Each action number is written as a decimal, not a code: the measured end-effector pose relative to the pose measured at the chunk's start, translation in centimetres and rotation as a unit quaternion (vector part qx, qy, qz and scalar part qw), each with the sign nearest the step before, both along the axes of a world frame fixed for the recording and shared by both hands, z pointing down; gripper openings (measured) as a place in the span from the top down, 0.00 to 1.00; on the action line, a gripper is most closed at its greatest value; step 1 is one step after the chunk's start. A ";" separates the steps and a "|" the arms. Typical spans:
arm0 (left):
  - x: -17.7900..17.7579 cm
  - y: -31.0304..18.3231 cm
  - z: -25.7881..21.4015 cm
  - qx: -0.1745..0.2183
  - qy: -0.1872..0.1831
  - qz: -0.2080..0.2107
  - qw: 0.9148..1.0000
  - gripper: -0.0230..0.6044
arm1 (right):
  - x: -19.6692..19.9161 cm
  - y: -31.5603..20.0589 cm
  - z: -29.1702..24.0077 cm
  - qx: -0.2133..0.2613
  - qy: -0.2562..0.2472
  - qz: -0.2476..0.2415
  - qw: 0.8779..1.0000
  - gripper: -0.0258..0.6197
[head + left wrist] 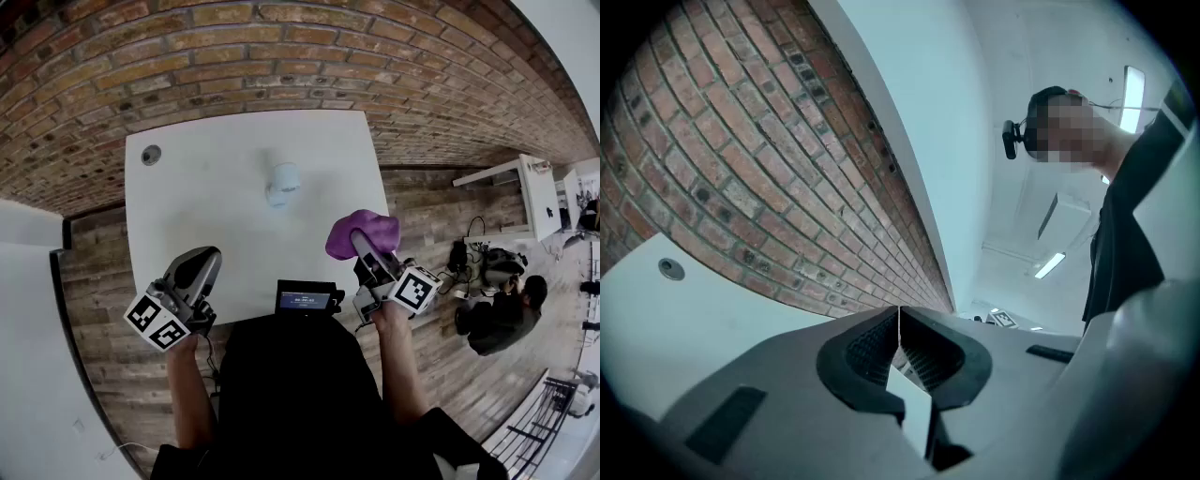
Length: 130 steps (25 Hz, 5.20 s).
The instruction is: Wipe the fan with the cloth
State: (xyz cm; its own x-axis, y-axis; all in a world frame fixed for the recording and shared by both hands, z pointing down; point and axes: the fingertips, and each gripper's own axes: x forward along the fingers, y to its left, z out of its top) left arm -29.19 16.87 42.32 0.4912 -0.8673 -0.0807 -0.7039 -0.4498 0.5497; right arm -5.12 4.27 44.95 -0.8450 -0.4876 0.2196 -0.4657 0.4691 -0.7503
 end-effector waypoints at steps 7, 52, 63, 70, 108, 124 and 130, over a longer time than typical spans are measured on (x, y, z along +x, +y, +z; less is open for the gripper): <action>1.8 -1.2 0.8 -0.034 -0.025 -0.004 0.999 0.97 | -5.7 -3.4 -2.0 0.086 0.062 -0.091 0.990 0.85; 7.3 -18.6 7.6 -0.160 -0.173 -0.001 0.972 0.94 | -10.0 -9.7 14.3 -0.014 0.138 -0.143 0.980 0.85; 6.7 -18.4 8.0 -0.163 -0.100 -0.015 0.981 0.94 | -14.5 -8.7 5.5 0.094 0.031 -0.168 0.981 0.85; 6.2 -19.4 5.8 -0.131 -0.157 -0.026 0.978 0.94 | -8.4 -10.5 13.2 -0.025 0.080 -0.081 0.993 0.85; 9.8 -21.2 7.9 -0.132 -0.334 -0.026 0.933 0.95 | -11.5 -10.1 21.4 -0.075 0.221 -0.153 0.960 0.85; 10.4 -21.3 8.7 -0.134 -0.414 -0.019 0.900 0.95 | -13.6 -10.1 21.4 -0.106 0.159 -0.138 0.972 0.85; 10.3 -21.3 8.5 -0.133 -0.412 -0.028 0.901 0.95 | -12.1 -3.2 22.2 -0.154 0.176 -0.203 0.951 0.85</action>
